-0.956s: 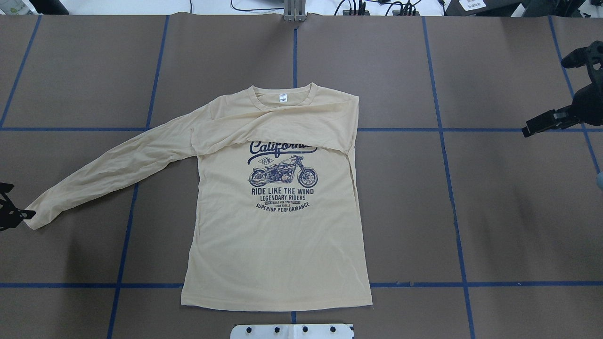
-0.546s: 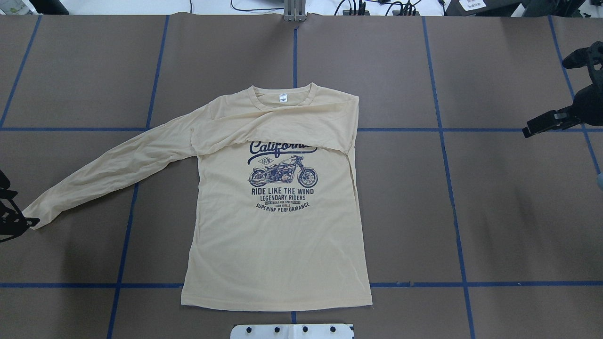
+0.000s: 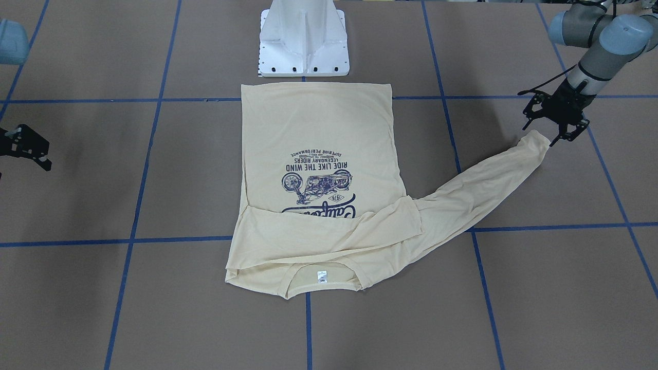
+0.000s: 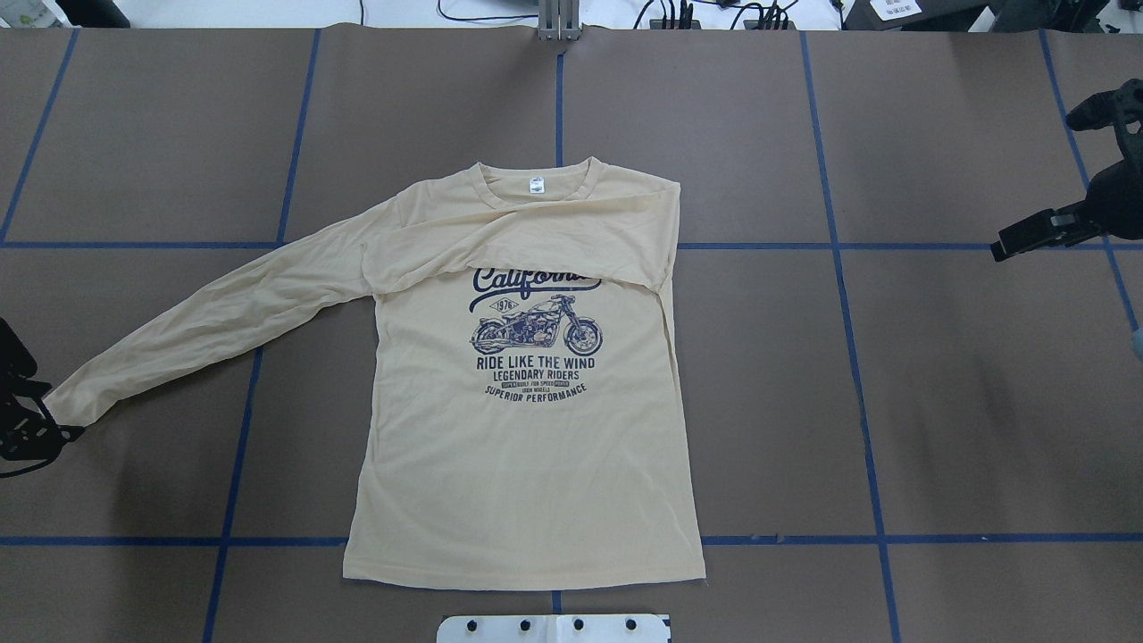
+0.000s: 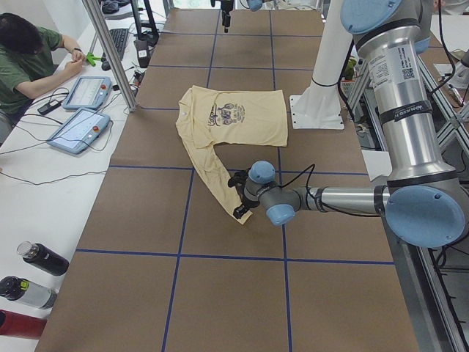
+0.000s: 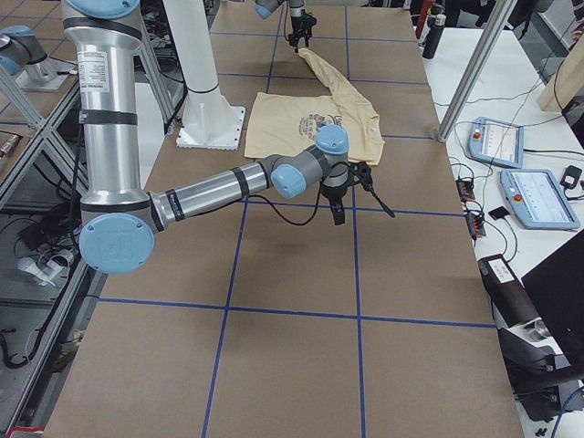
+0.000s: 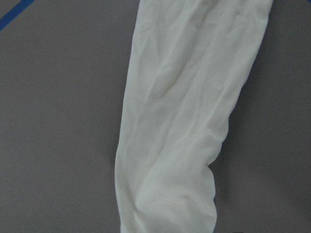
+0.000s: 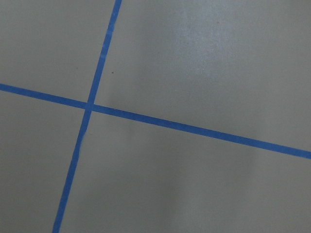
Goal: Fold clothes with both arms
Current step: 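Grasp the other sleeve cuff with the left gripper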
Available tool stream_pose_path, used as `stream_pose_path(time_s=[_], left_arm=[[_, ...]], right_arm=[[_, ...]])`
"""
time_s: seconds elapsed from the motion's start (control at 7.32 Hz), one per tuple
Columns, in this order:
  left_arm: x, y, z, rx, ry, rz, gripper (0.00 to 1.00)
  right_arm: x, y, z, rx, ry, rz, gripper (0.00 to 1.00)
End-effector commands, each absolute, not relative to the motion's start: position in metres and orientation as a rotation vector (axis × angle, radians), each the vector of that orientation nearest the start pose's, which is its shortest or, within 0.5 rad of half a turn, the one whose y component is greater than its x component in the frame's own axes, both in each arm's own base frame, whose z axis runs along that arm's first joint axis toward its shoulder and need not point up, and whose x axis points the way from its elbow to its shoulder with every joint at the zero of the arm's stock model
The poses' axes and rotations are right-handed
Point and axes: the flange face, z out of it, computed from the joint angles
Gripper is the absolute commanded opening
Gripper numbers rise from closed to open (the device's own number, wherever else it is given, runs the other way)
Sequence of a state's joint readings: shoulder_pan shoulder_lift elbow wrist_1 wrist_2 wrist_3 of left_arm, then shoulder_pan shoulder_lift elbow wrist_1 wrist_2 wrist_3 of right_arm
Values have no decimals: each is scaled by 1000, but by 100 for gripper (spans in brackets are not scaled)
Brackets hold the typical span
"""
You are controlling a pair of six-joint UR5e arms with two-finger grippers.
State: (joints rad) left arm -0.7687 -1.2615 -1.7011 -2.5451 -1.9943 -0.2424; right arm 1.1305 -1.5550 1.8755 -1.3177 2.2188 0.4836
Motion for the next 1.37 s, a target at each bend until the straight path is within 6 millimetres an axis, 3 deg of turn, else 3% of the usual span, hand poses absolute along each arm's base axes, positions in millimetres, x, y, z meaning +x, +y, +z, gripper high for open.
stream_pose_path(time_s=[0.0,0.14,0.27,0.55,0.96,1.23], left_arm=[[219,-336,633,480,752,697,63],[221,-334,634,475,753,702,57],[221,-334,635,473,752,704,44],[219,-335,637,483,735,696,0],[216,-339,610,537,755,694,0],[219,-347,555,594,793,691,0]], right_arm=[[-149,-489,476,214,-811,-143,100],[-148,-489,476,215,-809,-142,100],[-148,-489,476,215,-809,-142,100],[-149,-489,476,213,-811,-140,100],[-149,-489,475,216,-811,-139,100],[-149,-489,476,214,-810,-139,100]])
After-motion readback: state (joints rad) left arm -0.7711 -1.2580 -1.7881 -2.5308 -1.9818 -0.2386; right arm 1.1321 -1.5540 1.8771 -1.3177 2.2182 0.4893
